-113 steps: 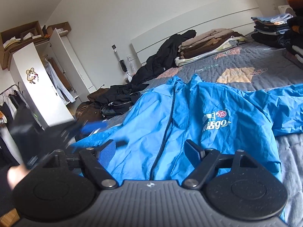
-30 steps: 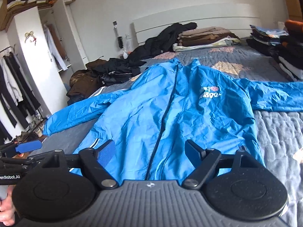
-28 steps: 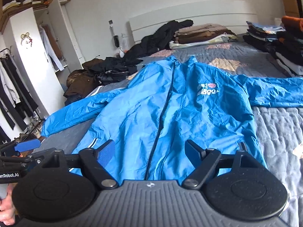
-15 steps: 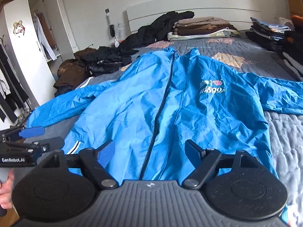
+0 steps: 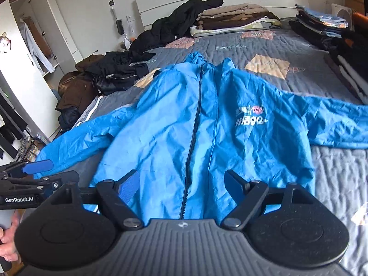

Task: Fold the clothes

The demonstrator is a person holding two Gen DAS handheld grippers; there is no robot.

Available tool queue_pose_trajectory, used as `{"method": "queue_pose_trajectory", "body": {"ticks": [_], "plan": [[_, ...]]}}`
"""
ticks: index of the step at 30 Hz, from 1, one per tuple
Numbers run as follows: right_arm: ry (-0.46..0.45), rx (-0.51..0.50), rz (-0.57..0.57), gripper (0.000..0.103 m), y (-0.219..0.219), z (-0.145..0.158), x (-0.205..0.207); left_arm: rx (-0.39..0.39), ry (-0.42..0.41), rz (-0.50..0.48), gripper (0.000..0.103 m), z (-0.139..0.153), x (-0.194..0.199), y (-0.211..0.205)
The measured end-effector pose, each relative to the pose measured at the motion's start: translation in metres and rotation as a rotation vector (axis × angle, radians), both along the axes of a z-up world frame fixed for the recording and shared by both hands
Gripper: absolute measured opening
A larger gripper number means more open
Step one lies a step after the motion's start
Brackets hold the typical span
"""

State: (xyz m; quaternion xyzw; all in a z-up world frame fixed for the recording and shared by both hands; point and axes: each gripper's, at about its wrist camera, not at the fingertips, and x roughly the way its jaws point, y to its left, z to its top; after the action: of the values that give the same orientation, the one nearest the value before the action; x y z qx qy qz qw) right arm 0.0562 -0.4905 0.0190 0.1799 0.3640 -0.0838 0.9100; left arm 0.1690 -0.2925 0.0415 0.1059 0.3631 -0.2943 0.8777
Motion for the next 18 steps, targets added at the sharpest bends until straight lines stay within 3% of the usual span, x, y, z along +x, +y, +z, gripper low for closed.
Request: {"method": "queue_pose_trajectory", "body": {"ticks": [9, 18], "plan": [[0.026, 0.006, 0.016, 0.080, -0.021, 0.134, -0.015, 0.030, 0.023, 0.018, 0.090, 0.116, -0.007, -0.023], [0.031, -0.007, 0.115, 0.080, -0.078, 0.211, -0.017, 0.077, 0.031, 0.146, 0.090, 0.179, -0.010, -0.068]]}}
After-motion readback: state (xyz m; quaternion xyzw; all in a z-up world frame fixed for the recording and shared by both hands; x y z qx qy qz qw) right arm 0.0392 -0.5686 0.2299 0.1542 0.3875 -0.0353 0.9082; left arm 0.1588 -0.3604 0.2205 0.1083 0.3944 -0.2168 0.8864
